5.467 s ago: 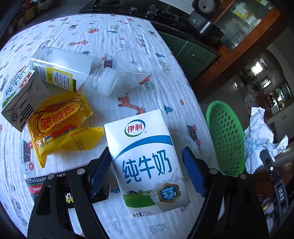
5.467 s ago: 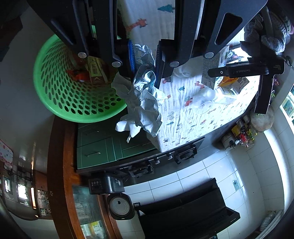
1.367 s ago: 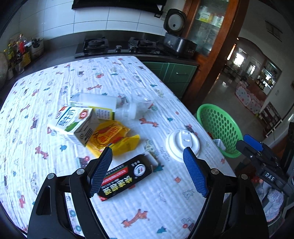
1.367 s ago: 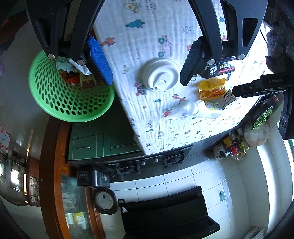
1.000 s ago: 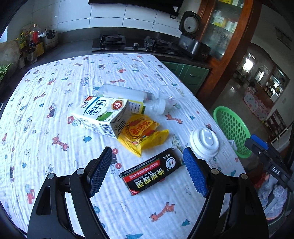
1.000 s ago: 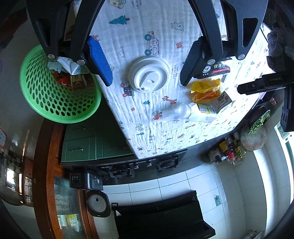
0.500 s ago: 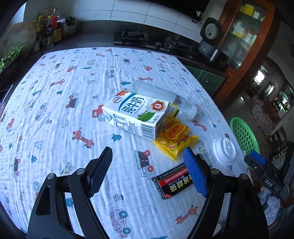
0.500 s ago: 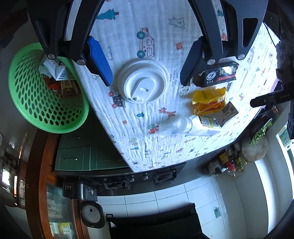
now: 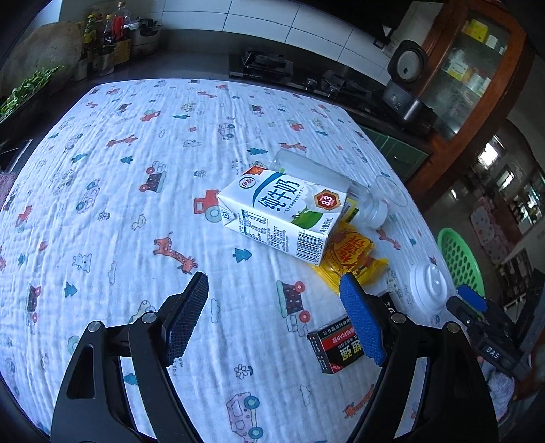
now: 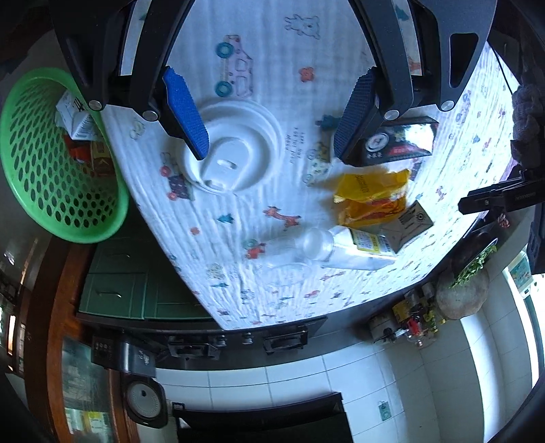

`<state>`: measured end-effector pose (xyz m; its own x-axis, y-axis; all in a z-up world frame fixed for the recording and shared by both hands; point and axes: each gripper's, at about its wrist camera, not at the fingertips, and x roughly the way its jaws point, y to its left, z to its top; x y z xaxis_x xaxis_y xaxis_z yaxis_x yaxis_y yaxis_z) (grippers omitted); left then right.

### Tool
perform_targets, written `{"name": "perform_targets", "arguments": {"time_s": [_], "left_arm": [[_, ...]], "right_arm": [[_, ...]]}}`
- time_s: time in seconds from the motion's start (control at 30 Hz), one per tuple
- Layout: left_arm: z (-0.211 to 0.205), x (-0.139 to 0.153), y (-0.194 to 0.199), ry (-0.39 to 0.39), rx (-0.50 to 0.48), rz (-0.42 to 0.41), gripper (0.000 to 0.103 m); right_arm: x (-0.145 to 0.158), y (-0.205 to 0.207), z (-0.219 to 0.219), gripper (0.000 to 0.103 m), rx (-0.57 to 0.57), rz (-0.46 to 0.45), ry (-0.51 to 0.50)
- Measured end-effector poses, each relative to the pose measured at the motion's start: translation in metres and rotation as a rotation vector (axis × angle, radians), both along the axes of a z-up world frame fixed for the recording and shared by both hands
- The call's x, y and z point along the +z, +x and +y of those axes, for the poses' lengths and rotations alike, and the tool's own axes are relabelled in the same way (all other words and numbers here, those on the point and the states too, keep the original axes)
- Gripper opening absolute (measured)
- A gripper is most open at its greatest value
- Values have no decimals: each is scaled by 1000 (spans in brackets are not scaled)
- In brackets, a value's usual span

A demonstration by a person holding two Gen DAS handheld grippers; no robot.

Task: Collect trash
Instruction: 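Grasp the black-and-red glue box with left tool while right tool reaches the white lid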

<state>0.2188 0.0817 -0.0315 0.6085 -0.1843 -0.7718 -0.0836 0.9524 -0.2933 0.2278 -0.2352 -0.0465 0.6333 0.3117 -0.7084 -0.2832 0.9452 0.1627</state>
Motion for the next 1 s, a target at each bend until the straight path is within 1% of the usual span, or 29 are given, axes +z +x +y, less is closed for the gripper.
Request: {"name": "perform_targets", "arguments": {"time_s": [0.1,0.23,0.3,0.4,0.5,0.67,0.7,0.87,0.93,1.0], "left_arm": [[7,1,-2,-3,9,-3,78],[3,-3,-6,8,-34,-3,78],[-4,-6,-9,4,-80,-2,78],[-21,-10,-14,11,-176,-15,78],[-41,-12,-18,41,-277,-33,78],[-79,-20,-20,122,-456,-46,78],[-85,-22,-19,145,-475,-43,78],[-104,-34,-14,201,-579,-25,78],[-109,-37,-10,236,-596,-21,78],[-112,-40,-4,241,-621,-2,78]], "right_arm": [[5,2,15,73,36,-4,6],[6,1,33,73,74,-12,3],[5,1,36,73,80,-11,0],[4,1,32,73,71,-9,-8],[4,0,22,73,55,-9,-19],[0,0,-1,73,8,0,-29],[-1,0,-6,73,-3,4,-29],[-4,-3,-21,73,-30,13,-29],[-5,-3,-23,73,-33,15,-34],[-6,-3,-26,73,-34,20,-35]]}}
